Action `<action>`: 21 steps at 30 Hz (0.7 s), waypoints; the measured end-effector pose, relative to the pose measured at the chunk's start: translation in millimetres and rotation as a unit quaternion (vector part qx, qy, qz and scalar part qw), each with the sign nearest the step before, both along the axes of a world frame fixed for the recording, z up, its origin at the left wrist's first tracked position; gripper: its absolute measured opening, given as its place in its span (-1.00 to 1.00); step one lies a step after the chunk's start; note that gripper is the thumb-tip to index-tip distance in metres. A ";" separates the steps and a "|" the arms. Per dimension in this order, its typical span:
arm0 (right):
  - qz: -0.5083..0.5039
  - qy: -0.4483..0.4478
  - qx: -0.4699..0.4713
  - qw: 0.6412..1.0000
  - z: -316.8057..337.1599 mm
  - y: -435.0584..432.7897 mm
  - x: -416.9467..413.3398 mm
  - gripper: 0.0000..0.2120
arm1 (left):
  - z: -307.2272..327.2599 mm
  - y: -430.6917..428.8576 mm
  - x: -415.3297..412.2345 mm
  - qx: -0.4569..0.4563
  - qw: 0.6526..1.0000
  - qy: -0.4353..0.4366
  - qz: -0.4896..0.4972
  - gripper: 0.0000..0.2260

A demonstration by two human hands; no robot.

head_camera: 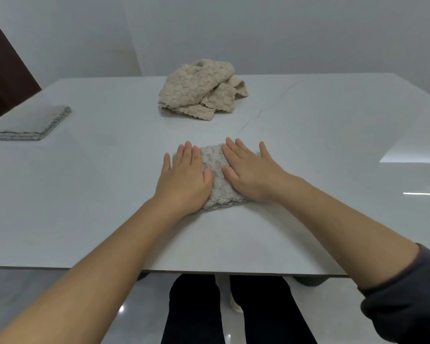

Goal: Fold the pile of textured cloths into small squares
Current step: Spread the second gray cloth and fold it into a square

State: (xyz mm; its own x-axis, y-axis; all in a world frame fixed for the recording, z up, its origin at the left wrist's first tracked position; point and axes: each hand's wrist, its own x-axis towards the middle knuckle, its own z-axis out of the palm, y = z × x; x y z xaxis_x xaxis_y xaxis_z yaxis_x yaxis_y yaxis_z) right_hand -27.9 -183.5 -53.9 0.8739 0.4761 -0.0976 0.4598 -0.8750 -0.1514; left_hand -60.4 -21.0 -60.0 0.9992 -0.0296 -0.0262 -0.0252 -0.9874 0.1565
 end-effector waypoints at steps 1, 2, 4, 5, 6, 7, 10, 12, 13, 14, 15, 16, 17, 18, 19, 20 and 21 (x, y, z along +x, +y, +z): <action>0.000 0.008 -0.001 1.000 -0.6 -0.3 -0.9 -0.43 | -0.7 -0.2 -1.5 0.004 1.000 0.007 0.001 -0.45; 0.001 0.006 -0.002 1.000 -0.3 -0.8 -1.2 -0.43 | -0.7 0.1 -2.1 0.008 1.000 0.005 0.002 -0.45; 0.001 -0.017 0.000 1.000 2.9 -1.9 -0.5 -0.43 | 0.5 1.0 -2.0 0.009 1.000 -0.021 0.002 -0.45; 0.003 -0.026 0.004 1.000 3.4 -2.0 -1.1 -0.43 | 0.4 1.2 -3.1 0.011 0.999 -0.031 0.001 -0.45; 0.006 -0.028 0.006 1.000 2.0 -2.2 -1.9 -0.43 | -0.6 1.1 -4.7 0.016 0.999 -0.031 -0.001 -0.45; 0.008 -0.020 0.005 1.000 -0.4 -2.3 -3.2 -0.43 | -2.2 0.7 -6.3 0.021 1.000 -0.022 -0.003 -0.45; 0.010 -0.005 0.000 1.000 -1.1 -4.1 -6.0 -0.44 | -1.8 -0.8 -8.4 0.019 1.000 -0.011 -0.003 -0.45; 0.016 -0.025 0.010 0.999 2.7 -3.2 -6.1 -0.44 | -0.5 -2.1 -8.5 0.015 0.999 -0.032 -0.008 -0.45; 0.021 -0.030 0.013 0.999 2.8 -2.2 -6.5 -0.44 | -1.3 -2.7 -8.7 0.015 0.999 -0.037 -0.013 -0.45; 0.027 -0.026 0.010 0.999 1.2 -0.9 -7.3 -0.44 | -3.0 -3.4 -9.5 0.015 0.999 -0.034 -0.017 -0.45; 0.031 -0.016 0.004 0.999 -1.1 -0.1 -8.9 -0.44 | -4.5 -4.1 -11.1 0.016 0.999 -0.026 -0.018 -0.46; 0.031 -0.011 -0.001 0.999 -3.1 -0.1 -10.2 -0.44 | -5.2 -4.2 -12.1 0.018 0.999 -0.022 -0.019 -0.46; 0.029 -0.014 -0.001 0.999 -3.2 -0.7 -10.1 -0.44 | -4.6 -4.0 -11.7 0.020 0.999 -0.025 -0.021 -0.46; 0.028 -0.023 0.003 0.999 -2.0 -1.0 -9.5 -0.43 | -3.5 -3.5 -11.3 0.017 0.999 -0.034 -0.023 -0.46; 0.029 -0.032 0.009 0.999 -0.7 -0.5 -9.3 -0.43 | -2.5 -2.7 -11.3 0.012 0.999 -0.042 -0.025 -0.46; 0.031 -0.037 0.012 0.999 0.0 0.6 -9.7 -0.43 | -2.3 -2.1 -11.3 0.007 0.999 -0.044 -0.029 -0.46; 0.033 -0.035 0.011 0.999 -1.4 2.1 -11.2 -0.43 | -3.5 -1.9 -12.2 0.001 0.999 -0.040 -0.031 -0.47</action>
